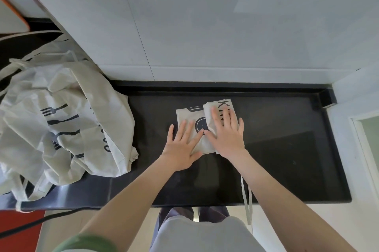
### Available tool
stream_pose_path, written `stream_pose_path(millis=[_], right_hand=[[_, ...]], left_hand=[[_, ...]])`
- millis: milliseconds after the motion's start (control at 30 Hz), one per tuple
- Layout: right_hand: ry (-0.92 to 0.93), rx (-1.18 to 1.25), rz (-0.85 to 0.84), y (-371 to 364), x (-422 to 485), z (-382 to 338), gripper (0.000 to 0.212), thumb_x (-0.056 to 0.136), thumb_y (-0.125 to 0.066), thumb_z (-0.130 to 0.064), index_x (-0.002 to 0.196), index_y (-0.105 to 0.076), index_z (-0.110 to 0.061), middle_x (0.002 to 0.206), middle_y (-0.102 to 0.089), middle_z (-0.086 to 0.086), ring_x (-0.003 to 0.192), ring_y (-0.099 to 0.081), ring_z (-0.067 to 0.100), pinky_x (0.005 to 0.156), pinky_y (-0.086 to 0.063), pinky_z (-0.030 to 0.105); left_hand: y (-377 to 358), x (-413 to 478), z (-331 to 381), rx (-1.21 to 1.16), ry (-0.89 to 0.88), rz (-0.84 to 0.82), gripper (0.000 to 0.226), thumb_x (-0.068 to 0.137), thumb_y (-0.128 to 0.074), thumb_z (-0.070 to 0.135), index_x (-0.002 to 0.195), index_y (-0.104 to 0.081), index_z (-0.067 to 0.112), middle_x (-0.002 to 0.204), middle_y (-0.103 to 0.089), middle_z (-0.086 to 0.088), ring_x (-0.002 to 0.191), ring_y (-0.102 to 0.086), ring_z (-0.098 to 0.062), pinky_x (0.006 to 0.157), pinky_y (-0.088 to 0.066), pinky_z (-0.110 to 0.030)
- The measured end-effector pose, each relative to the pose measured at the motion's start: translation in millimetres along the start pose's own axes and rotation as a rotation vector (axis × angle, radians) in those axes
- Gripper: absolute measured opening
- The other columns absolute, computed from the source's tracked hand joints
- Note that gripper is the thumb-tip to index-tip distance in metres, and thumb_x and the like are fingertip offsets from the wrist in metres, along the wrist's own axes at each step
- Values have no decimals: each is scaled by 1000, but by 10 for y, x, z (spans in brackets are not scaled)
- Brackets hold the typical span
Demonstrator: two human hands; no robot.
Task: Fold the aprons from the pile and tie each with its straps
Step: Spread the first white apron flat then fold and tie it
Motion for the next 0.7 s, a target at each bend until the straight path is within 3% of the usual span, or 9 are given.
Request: stream_pose_path(millis=[100,233,433,500,567,633,700], right_hand=[[19,-26,-31,-95,9,-40,66,96,-15,-53,149,18,-31,162,-4,12,149,-6,33,116,-15,58],[-68,33,-140,-118,87,5,64,103,-15,-45,139,36,-32,160,21,8,147,15,31,116,1,56],[-67,42,-200,-132,63,6,63,101,-11,-52,140,34,-31,158,27,7,146,20,30,116,3,56],[-57,12,-205,-136,38,16,63,101,-9,-49,143,33,-27,158,26,10,146,20,33,116,2,56],[-19,-5,-225,-125,21,-5,63,104,-13,-38,146,30,-24,157,26,12,145,22,36,115,2,57],[12,32,-256,-125,39,-6,69,104,-27,-24,149,24,-24,158,25,12,144,24,36,116,3,56],[-12,99,-280,-123,84,51,75,101,-40,-12,152,14,-28,160,20,8,145,22,32,117,1,52]], left_hand=[[25,-28,14,4,-15,5,70,95,-17,66,143,29,43,156,29,-12,142,29,-34,114,9,-63],[20,-36,25,5,-34,-4,67,93,-15,68,143,26,49,155,31,-14,141,30,-35,111,8,-68],[50,-44,34,-37,-92,-44,60,95,-13,66,145,15,52,155,32,-11,142,30,-34,108,12,-67],[146,-63,15,-157,-58,20,57,98,-20,60,149,2,48,159,21,-7,146,19,-33,113,7,-63],[293,-99,-138,-411,190,194,56,99,-39,42,150,-18,31,158,-8,-8,144,-11,-32,117,-12,-49],[320,-201,-344,-769,600,316,52,94,-53,25,140,-32,14,144,-31,-9,129,-34,-28,109,-29,-37],[241,-255,-374,-1168,911,257,49,89,-59,21,129,-34,7,132,-39,-12,118,-42,-29,96,-40,-37]])
Point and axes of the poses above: each hand's wrist, its own x-axis towards the middle knuckle, its own y-axis out of the back of the hand, z = x × y, the point moved 7 cm from there along x, towards the middle knuckle
